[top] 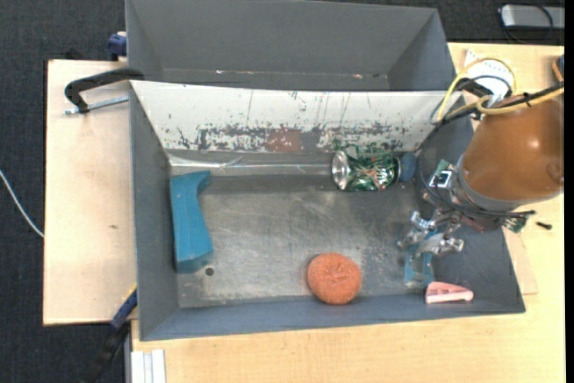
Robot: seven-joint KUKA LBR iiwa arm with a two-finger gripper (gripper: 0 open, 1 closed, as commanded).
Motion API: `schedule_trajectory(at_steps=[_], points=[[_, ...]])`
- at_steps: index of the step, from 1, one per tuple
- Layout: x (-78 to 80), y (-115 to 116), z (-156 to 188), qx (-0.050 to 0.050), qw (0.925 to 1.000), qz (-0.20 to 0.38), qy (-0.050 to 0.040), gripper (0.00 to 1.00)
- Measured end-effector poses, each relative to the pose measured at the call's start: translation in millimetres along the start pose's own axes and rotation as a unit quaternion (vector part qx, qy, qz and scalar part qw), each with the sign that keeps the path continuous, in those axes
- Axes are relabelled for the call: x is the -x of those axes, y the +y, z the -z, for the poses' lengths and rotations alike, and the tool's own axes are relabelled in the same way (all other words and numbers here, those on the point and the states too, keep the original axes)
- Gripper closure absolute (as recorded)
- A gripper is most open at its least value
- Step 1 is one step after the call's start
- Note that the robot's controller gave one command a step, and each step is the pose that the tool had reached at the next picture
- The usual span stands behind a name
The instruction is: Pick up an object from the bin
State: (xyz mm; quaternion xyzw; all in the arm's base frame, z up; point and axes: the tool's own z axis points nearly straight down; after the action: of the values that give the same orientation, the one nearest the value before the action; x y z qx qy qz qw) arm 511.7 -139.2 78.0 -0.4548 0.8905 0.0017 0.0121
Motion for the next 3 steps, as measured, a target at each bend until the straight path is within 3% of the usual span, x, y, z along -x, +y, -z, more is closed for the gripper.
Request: schedule_trajectory(at_steps=[1, 2, 3], points=[[1.4, 4.4, 10.9, 0.006, 0.9999, 0.011, 0.0049, 1.00], [-2.6, 1.8, 78.2, 0.005, 0.9996, 0.027, 0.0097, 1.00], [-4.2, -6.0, 99.4, -0.002, 0.9997, 0.022, 0.0084, 1.00]])
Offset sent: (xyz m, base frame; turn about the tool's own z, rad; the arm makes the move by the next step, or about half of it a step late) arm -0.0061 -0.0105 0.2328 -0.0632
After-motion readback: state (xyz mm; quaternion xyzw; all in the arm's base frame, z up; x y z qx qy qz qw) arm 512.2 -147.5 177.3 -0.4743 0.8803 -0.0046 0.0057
